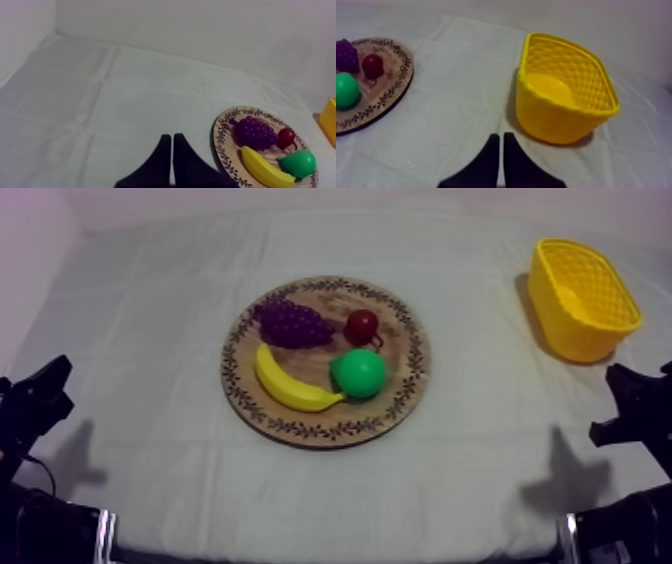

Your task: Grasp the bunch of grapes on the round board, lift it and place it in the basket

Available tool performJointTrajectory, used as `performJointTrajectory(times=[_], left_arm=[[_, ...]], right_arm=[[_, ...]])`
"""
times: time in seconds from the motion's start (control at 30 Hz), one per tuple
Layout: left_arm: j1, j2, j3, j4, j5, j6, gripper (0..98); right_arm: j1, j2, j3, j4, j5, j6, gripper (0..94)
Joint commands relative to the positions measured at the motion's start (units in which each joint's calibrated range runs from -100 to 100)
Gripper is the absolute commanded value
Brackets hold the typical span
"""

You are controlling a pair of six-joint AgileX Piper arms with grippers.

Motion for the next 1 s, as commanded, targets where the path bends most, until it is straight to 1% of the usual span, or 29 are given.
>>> performJointTrajectory(times=[0.0,0.1,0.23,0.47,0.57,0.77,0.97], left_arm=[[-0.02,0.0,-0.02,0.01,0.01,0.02,0.1],[-0.02,0.0,-0.02,0.01,0.01,0.02,0.1],[-0.02,0.0,-0.02,0.01,0.01,0.02,0.1],[-0.02,0.0,-0.02,0.01,0.01,-0.01,0.1],[-0.02,0.0,-0.02,0.01,0.01,-0.02,0.1],[-0.02,0.0,-0.02,0.01,0.01,-0.02,0.1],[-0.02,0.0,-0.02,0.01,0.01,-0.03,0.1]], right_arm=[[-0.31,0.93,-0.44,0.58,-0.52,0.04,0.6],[-1.14,3.47,-1.88,1.28,-1.38,0.62,0.6],[-2.35,8.14,-5.14,1.34,-2.28,2.0,0.6],[-3.82,17.88,-15.74,0.58,-0.58,3.53,0.6],[-4.87,22.21,-20.69,0.77,0.21,3.64,0.6],[-7.58,31.61,-30.73,2.01,2.36,3.06,0.6],[-12.25,41.68,-40.64,5.62,6.49,0.45,0.6]])
